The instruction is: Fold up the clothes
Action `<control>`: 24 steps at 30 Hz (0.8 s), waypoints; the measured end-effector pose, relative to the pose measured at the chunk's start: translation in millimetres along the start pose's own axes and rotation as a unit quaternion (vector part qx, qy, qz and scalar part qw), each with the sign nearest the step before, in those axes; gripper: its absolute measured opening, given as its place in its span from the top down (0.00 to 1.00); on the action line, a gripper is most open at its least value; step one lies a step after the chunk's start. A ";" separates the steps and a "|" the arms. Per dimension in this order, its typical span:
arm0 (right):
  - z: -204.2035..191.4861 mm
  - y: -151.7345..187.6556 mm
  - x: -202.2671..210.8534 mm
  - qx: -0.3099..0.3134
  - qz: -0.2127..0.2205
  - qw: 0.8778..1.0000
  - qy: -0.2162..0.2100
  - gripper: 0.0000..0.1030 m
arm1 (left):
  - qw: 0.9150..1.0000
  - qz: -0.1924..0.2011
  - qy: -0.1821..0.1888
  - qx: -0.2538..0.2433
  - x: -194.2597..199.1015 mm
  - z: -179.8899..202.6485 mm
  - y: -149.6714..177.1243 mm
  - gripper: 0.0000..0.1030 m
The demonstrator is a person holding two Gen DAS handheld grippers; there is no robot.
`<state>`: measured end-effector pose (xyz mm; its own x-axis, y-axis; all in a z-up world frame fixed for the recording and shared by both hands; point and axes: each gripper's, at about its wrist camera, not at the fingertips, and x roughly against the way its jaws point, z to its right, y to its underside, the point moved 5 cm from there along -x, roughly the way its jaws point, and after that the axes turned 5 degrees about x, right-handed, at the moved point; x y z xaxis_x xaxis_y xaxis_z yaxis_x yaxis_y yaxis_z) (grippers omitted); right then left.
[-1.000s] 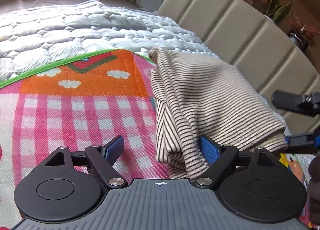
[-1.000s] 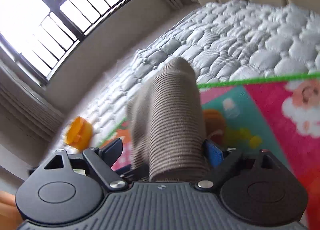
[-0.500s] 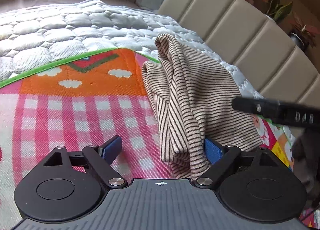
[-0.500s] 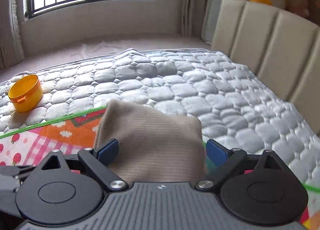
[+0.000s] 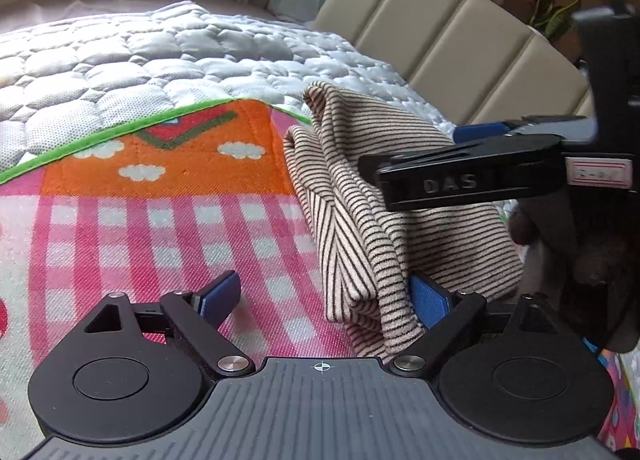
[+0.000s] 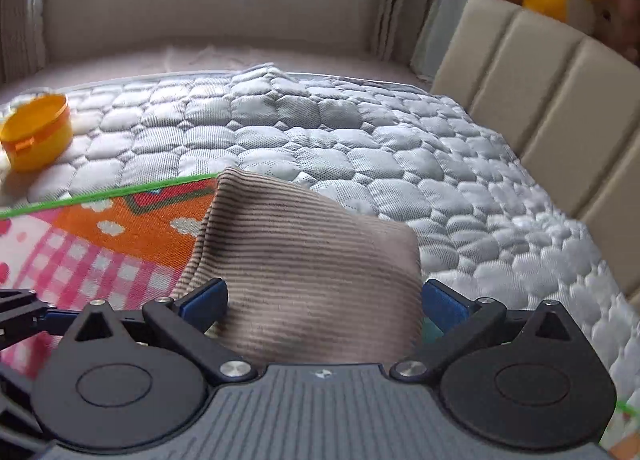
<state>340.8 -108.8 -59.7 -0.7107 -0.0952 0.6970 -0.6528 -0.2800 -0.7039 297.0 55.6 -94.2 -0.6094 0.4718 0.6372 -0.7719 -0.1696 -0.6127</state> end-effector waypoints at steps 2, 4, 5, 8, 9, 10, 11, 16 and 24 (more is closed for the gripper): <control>14.5 24.7 1.1 -0.077 -0.028 0.995 -0.050 0.00 | 1.000 -0.001 0.001 0.004 -0.5 -0.6 -0.4 0.08; 26.4 50.7 -4.5 -0.167 -0.058 0.979 -0.101 0.00 | 1.000 -0.002 0.002 0.006 -0.8 -0.7 -0.7 0.08; 28.2 56.3 -2.5 -0.195 -0.058 0.972 -0.120 0.00 | 1.000 -0.001 0.000 0.004 -0.2 0.0 -0.8 0.08; 28.3 56.4 16.0 -0.248 -0.021 0.952 -0.179 0.03 | 1.000 0.003 -0.004 -0.004 1.7 2.2 -0.8 0.10; 29.8 53.8 22.1 -0.264 -0.005 0.944 -0.198 0.03 | 1.000 0.005 -0.005 -0.004 2.8 2.0 -1.6 0.12; 31.9 51.4 27.5 -0.280 0.011 0.936 -0.215 0.03 | 1.000 0.010 -0.005 -0.001 4.6 0.8 -3.4 0.14; 33.4 50.8 29.7 -0.285 0.018 0.933 -0.217 0.03 | 1.000 0.014 -0.005 0.003 6.1 -1.1 -5.2 0.16; 29.9 68.9 8.7 -0.186 -0.020 0.980 -0.071 0.03 | 0.999 0.030 -0.006 0.029 10.8 -11.5 -13.1 0.16; 16.7 73.6 20.2 -0.093 0.041 0.995 -0.011 0.01 | 0.998 0.058 0.005 -0.015 32.4 12.9 -27.7 0.19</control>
<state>282.7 -147.3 -95.1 -0.7592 -0.1327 0.6372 -0.6311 -0.0892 -0.7705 296.3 64.5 -50.5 -0.6928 0.4583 0.5568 -0.6901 -0.1975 -0.6962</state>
